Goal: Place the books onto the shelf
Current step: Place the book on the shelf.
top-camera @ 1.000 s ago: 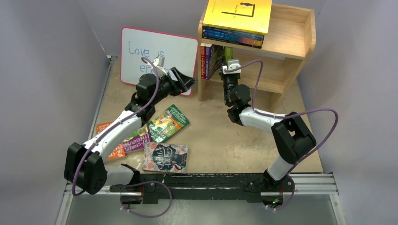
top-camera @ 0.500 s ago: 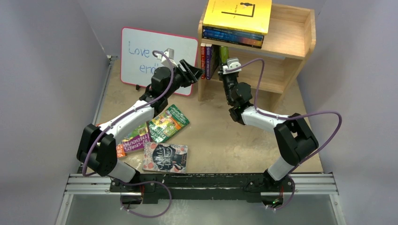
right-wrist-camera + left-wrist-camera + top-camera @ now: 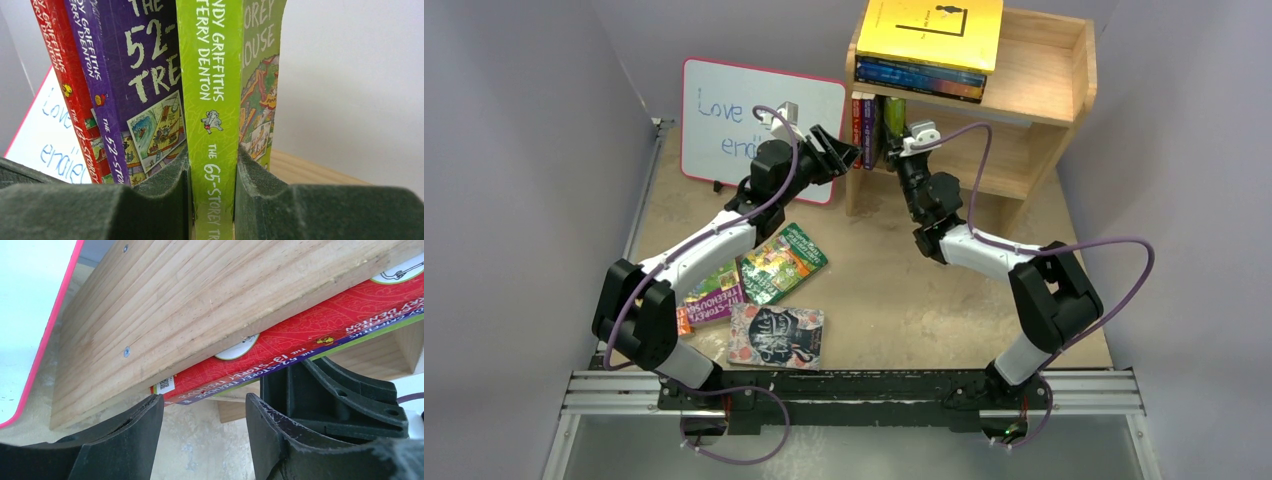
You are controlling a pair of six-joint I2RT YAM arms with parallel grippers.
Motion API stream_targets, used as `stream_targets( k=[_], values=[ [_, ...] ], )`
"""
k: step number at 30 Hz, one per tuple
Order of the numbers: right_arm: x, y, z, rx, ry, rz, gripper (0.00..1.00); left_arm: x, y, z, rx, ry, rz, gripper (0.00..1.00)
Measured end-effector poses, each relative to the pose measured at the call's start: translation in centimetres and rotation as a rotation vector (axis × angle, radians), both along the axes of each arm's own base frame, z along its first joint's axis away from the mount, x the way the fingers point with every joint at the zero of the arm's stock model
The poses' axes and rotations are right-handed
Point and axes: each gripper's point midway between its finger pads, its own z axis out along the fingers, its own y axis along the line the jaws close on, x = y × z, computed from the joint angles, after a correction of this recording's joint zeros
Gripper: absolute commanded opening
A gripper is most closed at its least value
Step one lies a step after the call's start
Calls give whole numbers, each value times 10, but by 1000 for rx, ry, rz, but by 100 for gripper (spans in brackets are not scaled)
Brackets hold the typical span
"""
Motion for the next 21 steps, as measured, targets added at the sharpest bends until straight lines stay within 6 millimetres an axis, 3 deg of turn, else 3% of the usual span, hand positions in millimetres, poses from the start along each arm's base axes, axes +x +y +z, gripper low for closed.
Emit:
stream_targets(
  k=[4, 9, 14, 18, 21],
  values=[
    [1, 3, 0, 46, 34, 19, 6, 1, 1, -2, 14, 1, 6, 60],
    [1, 4, -1, 50, 74, 25, 39, 1, 2, -3, 19, -2, 7, 61],
    [-8, 7, 3, 46, 119, 52, 48, 2, 2, 2, 22, -10, 11, 63],
    [-26, 8, 19, 29, 131, 98, 52, 3, 2, 5, 23, -13, 15, 65],
    [-47, 8, 47, 45, 85, 141, 54, 3, 2, 4, 26, -8, 14, 67]
  ],
)
